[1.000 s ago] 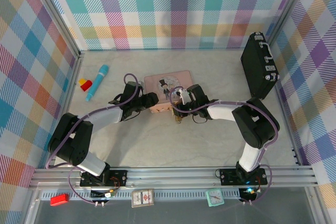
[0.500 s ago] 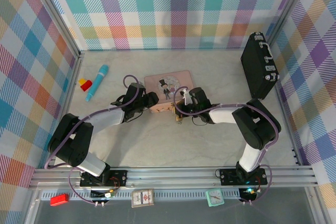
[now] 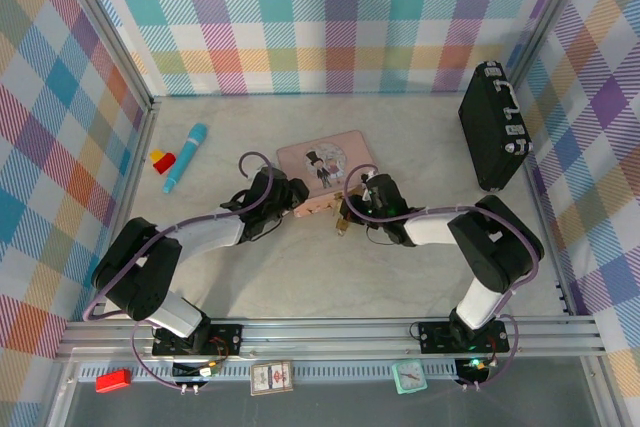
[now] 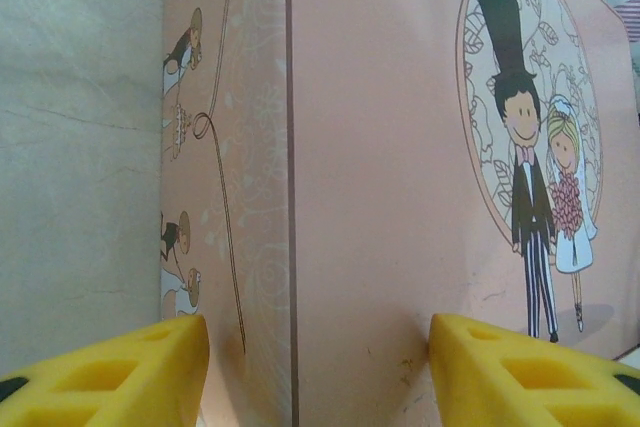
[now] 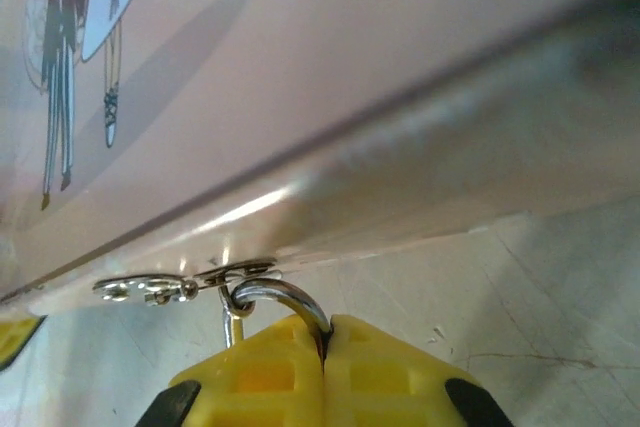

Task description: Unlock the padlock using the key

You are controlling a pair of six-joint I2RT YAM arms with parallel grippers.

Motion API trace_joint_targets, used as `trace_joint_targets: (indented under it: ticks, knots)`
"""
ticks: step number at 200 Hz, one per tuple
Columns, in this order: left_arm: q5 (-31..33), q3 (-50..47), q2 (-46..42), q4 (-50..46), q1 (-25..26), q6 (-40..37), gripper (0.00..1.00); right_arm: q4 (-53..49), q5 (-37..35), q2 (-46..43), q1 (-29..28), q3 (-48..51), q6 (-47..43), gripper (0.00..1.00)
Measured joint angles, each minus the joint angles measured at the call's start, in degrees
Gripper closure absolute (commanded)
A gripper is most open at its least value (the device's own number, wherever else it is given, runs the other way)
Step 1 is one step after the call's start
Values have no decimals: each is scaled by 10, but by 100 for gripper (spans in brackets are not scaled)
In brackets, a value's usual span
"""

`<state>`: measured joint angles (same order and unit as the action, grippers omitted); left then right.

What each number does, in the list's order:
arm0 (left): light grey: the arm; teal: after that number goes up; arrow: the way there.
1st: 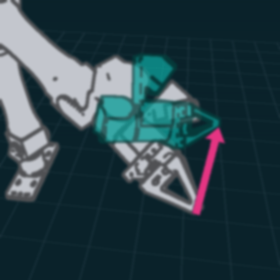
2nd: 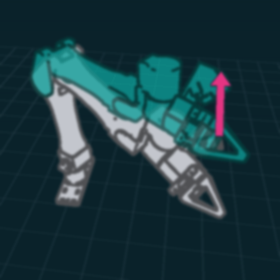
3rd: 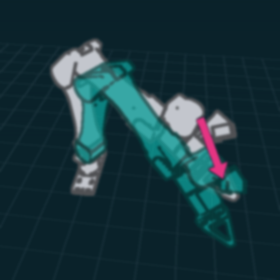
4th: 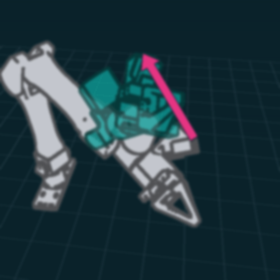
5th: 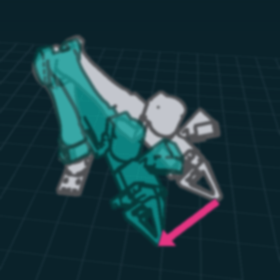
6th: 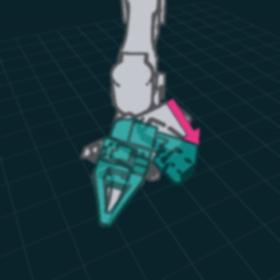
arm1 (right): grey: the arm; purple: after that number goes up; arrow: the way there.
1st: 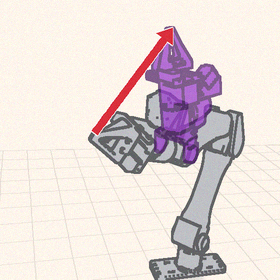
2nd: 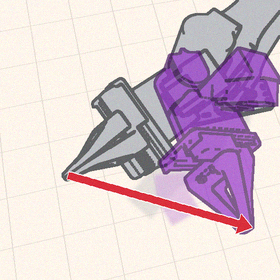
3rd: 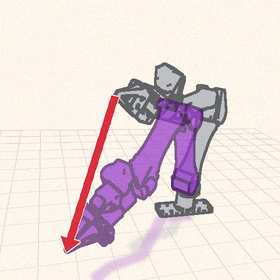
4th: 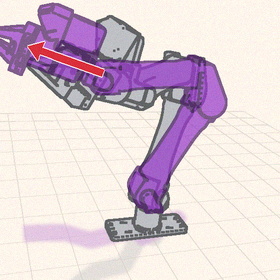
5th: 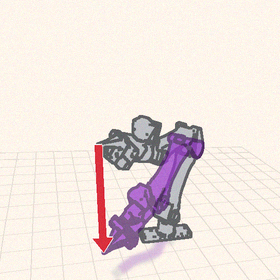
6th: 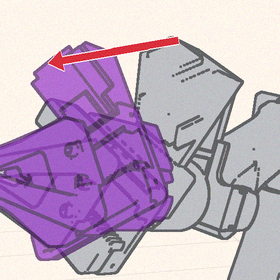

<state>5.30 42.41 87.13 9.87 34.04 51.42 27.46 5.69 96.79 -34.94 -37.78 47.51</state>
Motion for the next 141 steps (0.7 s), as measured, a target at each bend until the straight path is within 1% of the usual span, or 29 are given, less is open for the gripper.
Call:
trace_joint_targets:
  ticks: [56, 141]
  knots:
    - [15, -3, 3, 9, 23, 32, 41, 51, -54, -6, 0, 33, 119, 100]
    - [17, -2, 18, 33, 26, 47, 41, 75, -99, -6, -4, 40, 228, 100]
